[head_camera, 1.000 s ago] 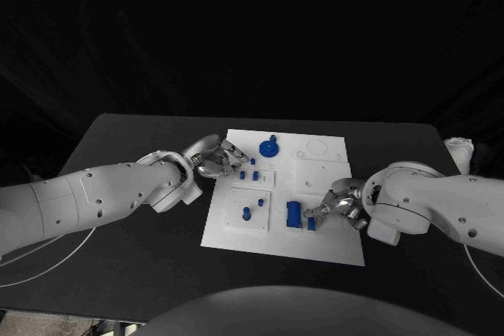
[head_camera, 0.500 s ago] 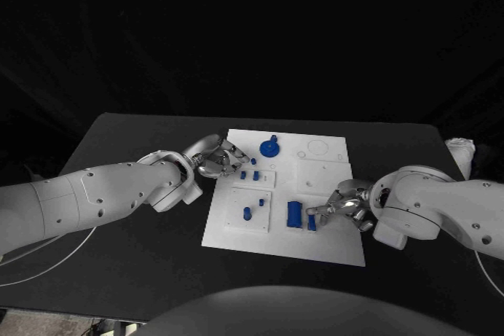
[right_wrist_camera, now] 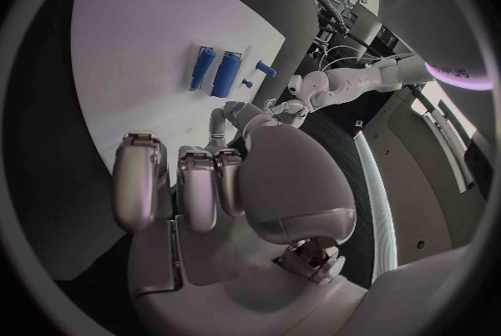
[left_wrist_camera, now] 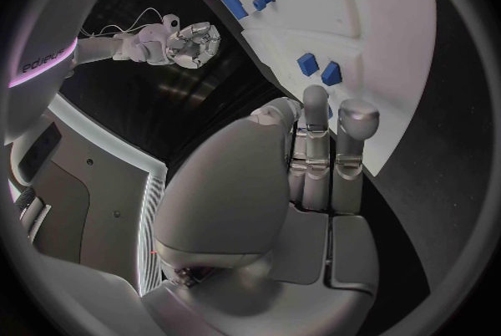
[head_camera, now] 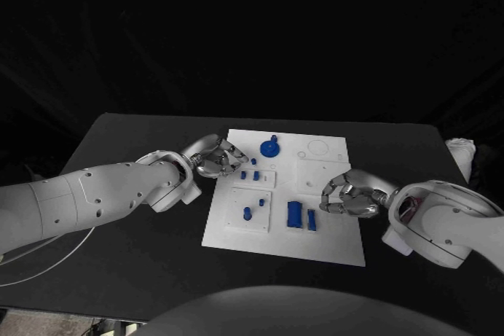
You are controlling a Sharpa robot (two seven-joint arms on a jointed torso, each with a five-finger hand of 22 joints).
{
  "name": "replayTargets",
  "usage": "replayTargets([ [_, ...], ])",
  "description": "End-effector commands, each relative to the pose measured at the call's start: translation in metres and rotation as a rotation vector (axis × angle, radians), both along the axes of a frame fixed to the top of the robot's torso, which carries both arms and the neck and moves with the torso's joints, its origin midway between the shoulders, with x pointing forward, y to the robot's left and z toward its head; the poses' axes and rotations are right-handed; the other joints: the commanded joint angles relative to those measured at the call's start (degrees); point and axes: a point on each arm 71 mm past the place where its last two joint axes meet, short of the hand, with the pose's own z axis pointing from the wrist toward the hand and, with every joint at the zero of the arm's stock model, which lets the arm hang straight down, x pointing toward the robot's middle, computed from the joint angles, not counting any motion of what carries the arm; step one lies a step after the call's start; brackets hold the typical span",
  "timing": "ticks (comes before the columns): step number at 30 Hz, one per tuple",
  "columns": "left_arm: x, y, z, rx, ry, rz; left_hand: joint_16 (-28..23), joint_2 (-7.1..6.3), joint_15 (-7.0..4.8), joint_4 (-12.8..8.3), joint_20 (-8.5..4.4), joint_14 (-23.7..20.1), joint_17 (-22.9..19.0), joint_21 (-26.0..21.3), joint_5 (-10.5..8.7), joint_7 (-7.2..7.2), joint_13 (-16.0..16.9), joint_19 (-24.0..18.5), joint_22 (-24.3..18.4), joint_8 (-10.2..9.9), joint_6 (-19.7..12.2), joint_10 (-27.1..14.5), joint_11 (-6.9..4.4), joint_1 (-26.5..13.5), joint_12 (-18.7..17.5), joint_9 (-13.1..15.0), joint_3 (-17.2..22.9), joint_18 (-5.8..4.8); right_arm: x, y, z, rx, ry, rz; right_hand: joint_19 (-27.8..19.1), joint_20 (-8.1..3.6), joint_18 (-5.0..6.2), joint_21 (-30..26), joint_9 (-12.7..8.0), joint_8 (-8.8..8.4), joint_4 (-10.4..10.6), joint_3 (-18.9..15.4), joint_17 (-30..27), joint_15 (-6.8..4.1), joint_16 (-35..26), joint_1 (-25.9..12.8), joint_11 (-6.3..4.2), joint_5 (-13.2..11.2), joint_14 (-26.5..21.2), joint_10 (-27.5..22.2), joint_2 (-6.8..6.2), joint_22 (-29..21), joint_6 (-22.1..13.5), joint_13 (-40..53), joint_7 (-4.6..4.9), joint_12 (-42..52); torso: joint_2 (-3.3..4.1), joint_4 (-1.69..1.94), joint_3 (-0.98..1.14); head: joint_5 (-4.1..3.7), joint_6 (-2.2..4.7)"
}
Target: Assemble the parts on the task board
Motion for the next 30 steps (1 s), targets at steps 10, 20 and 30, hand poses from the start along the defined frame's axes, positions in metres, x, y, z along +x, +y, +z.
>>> replayTargets([
  [10,-0.002,0.0,0.002,-0.018,-0.015,-0.011,0.0,0.03,0.19,-0.1,0.07,-0.3,-0.1,0.5,0.34,-0.08,0.1,-0.3,6.0,0.4,0.5,0.7,0.07,0.5,0.4,0.1,0.3,1.12,-0.021,0.011,-0.012,-0.04,-0.337,0.261,1.4,0.62,-0.44,1.2,-0.1,4.67,2.8,2.5,15.1,0.73,0.2,0.8,0.48,6.2,6.0,6.1,-3.42,11.7,-2.0,15.1,0.67,0.2,0.05,0.04,-0.02,0.19,0.0],
  [20,-0.002,0.0,0.002,-0.017,-0.01,-0.011,0.0,0.0,0.19,-0.1,0.07,-0.2,-0.1,0.5,0.36,-0.07,0.1,-0.3,6.0,0.5,0.6,0.8,0.09,0.5,0.5,0.1,0.3,1.13,-0.029,0.011,-0.032,-0.069,-0.305,0.275,0.8,0.83,-0.2,0.4,1.2,8.42,5.1,2.1,15.1,0.93,0.2,0.2,0.61,2.9,6.0,6.1,-5.34,11.4,-4.0,15.1,0.74,0.2,-0.01,0.02,-0.03,0.03,0.0],
  [30,-0.002,0.0,0.002,-0.017,-0.008,-0.013,0.0,-0.01,0.2,0.0,0.07,-0.2,-0.1,0.4,0.37,-0.06,0.1,-0.4,6.0,0.5,0.7,0.8,0.1,0.5,0.5,0.2,0.3,1.14,-0.028,0.014,-0.04,-0.087,-0.274,0.274,0.5,0.83,-0.06,-0.1,2.8,11.97,7.0,1.2,15.1,0.89,0.2,0.7,0.5,-1.0,6.0,6.1,-5.67,11.2,-5.2,15.1,0.53,0.2,0.03,0.07,-0.03,-0.03,0.0],
])
